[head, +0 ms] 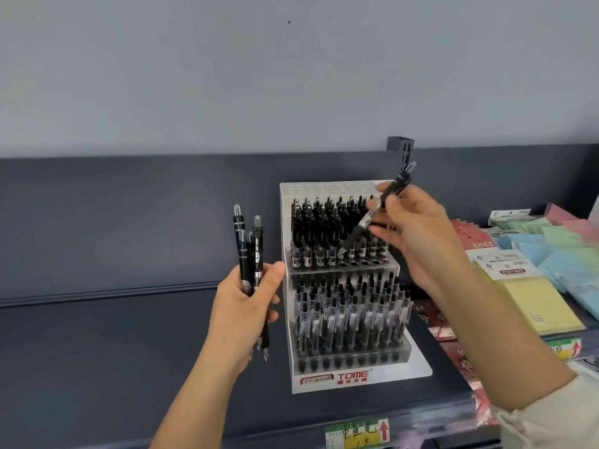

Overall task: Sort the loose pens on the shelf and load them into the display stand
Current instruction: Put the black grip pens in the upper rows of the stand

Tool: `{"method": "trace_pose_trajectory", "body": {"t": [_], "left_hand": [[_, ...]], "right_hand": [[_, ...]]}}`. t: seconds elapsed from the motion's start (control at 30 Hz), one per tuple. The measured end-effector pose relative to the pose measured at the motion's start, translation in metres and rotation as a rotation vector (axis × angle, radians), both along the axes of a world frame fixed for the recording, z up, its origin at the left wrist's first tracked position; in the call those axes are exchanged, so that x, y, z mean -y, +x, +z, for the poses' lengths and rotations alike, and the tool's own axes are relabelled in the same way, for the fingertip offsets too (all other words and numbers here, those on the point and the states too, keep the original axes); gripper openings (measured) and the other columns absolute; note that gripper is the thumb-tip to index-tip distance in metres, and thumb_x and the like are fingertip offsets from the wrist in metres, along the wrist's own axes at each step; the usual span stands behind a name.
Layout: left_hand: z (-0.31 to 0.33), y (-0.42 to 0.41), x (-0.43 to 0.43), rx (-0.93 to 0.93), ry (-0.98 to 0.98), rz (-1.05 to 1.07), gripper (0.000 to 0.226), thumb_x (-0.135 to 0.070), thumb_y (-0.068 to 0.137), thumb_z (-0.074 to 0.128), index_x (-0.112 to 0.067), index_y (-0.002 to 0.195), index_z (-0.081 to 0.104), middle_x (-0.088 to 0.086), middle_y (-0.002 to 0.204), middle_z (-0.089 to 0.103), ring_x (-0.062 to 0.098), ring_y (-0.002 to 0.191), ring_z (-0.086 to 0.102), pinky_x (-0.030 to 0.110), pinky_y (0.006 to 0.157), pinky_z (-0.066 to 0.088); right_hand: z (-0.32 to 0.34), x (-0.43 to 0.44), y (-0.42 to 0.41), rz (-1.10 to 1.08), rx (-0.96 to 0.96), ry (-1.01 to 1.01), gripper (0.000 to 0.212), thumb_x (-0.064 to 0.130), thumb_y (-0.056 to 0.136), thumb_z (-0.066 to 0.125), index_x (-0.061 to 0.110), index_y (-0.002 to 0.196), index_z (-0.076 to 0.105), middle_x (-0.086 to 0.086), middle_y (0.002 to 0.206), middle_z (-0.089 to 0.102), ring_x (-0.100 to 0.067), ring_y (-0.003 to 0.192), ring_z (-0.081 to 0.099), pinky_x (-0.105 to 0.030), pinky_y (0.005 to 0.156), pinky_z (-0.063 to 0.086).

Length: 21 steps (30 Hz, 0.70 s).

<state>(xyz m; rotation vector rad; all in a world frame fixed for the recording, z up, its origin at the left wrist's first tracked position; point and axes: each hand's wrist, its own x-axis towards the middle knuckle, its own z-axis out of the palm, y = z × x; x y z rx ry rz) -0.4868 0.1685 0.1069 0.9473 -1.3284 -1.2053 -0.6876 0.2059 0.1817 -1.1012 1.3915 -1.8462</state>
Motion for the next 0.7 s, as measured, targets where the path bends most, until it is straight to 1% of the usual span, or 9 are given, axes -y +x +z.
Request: {"method": "trace_pose_trajectory", "body": {"t": [0.1,0.23,0.27,0.3,0.37,0.4,0.5,0.57,0.7], "left_hand": [[0.002,0.0,0.001,-0.026,0.024,0.015,0.017,-0.035,0.084,0.065,-0.018,0.084,0.062,-0.003,0.059,0.051,0.008,0.052,0.048,0.02,0.048,0.043],[0.004,-0.003,-0.001,-0.022,0.026,0.009,0.019,-0.038,0.083,0.065,-0.019,0.085,0.062,-0.002,0.056,0.049,0.011,0.048,0.045,0.02,0.047,0.042],[0.005,-0.003,-0.001,-0.022,0.025,0.009,0.02,-0.039,0.082,0.065,-0.019,0.085,0.062,-0.002,0.055,0.049,0.011,0.047,0.045,0.021,0.049,0.042],[0.005,-0.003,-0.002,-0.021,0.025,0.011,0.021,-0.039,0.082,0.065,-0.019,0.086,0.062,-0.003,0.055,0.049,0.011,0.046,0.045,0.022,0.05,0.042],[0.006,-0.002,-0.003,-0.013,0.025,0.014,0.021,-0.04,0.083,0.064,-0.019,0.086,0.062,-0.003,0.054,0.049,0.012,0.046,0.046,0.023,0.051,0.042],[0.006,-0.002,-0.004,-0.009,0.025,0.016,0.021,-0.04,0.083,0.064,-0.019,0.086,0.062,-0.003,0.054,0.049,0.012,0.046,0.046,0.023,0.052,0.042],[0.005,-0.001,-0.005,-0.01,0.022,0.024,0.021,-0.04,0.082,0.064,-0.02,0.086,0.062,-0.003,0.055,0.049,0.012,0.046,0.046,0.023,0.051,0.042],[0.004,-0.002,-0.006,-0.007,0.022,0.023,0.022,-0.041,0.082,0.064,-0.02,0.086,0.063,-0.002,0.054,0.049,0.012,0.045,0.045,0.023,0.051,0.042],[0.005,-0.003,-0.006,0.01,0.018,0.031,0.022,-0.041,0.082,0.064,-0.02,0.088,0.064,-0.001,0.056,0.049,0.012,0.046,0.045,0.02,0.047,0.041]], "right_hand": [[-0.004,0.007,-0.008,-0.176,-0.231,-0.03,0.021,0.009,0.098,0.044,0.02,0.105,0.061,0.002,0.091,0.067,-0.003,0.081,0.064,-0.02,0.073,0.055],[-0.016,0.014,-0.004,-0.245,-0.457,-0.038,0.017,0.007,0.096,0.048,0.018,0.1,0.06,-0.002,0.095,0.068,-0.008,0.082,0.067,-0.022,0.075,0.057],[-0.02,0.016,-0.003,-0.259,-0.501,-0.029,0.014,0.008,0.096,0.048,0.016,0.097,0.06,-0.005,0.095,0.069,-0.011,0.083,0.067,-0.025,0.075,0.057],[-0.023,0.018,-0.002,-0.269,-0.552,-0.015,0.012,0.01,0.096,0.048,0.01,0.094,0.06,-0.008,0.094,0.069,-0.018,0.083,0.067,-0.032,0.076,0.058],[-0.027,0.022,0.0,-0.268,-0.643,0.023,0.016,0.014,0.095,0.049,0.002,0.092,0.059,-0.015,0.089,0.068,-0.032,0.082,0.066,-0.049,0.077,0.055],[-0.028,0.022,0.001,-0.263,-0.674,0.041,0.017,0.015,0.096,0.049,0.002,0.091,0.058,-0.018,0.087,0.067,-0.036,0.081,0.065,-0.052,0.076,0.053],[-0.025,0.023,0.001,-0.266,-0.749,0.039,0.018,0.015,0.095,0.049,0.001,0.089,0.058,-0.019,0.084,0.066,-0.036,0.079,0.063,-0.049,0.075,0.052],[-0.024,0.022,0.001,-0.274,-0.754,0.049,0.018,0.015,0.096,0.049,0.001,0.09,0.059,-0.018,0.084,0.067,-0.035,0.08,0.064,-0.048,0.075,0.052],[-0.028,0.026,-0.001,-0.208,-0.826,0.202,0.018,0.015,0.096,0.047,0.006,0.084,0.057,-0.012,0.084,0.067,-0.028,0.079,0.065,-0.041,0.074,0.053]]}}
